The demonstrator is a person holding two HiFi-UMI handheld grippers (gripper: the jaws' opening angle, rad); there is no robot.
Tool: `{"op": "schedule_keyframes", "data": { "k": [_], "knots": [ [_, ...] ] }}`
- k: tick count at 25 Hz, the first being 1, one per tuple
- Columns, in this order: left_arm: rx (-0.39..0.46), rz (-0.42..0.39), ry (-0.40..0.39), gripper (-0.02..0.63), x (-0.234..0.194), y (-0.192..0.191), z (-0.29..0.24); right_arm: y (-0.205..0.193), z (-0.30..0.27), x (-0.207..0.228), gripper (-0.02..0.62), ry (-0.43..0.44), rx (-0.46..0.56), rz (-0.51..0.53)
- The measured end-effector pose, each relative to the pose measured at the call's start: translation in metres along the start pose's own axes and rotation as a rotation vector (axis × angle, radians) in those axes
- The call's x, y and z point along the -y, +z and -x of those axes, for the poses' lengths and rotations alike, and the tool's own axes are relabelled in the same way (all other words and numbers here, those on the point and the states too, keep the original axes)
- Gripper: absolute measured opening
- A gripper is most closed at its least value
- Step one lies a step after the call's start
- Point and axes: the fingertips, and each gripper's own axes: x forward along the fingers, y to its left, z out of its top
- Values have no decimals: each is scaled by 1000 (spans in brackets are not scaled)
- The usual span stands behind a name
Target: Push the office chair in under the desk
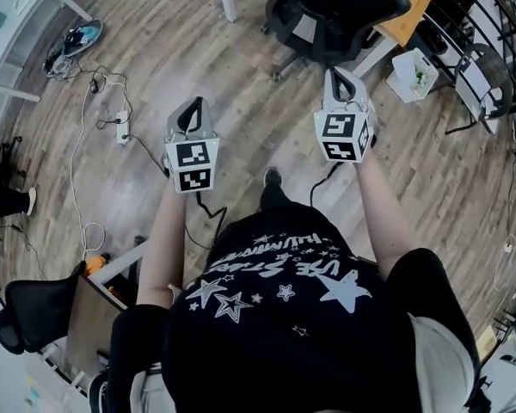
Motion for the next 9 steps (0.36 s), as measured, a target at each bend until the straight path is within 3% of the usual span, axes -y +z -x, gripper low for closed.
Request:
{"op": "schedule_keyframes", "data": {
  "k": [9],
  "knots": [
    [20,45,-1,2,13,-15,65,12,58,-35,2,37,37,1]
  ]
}}
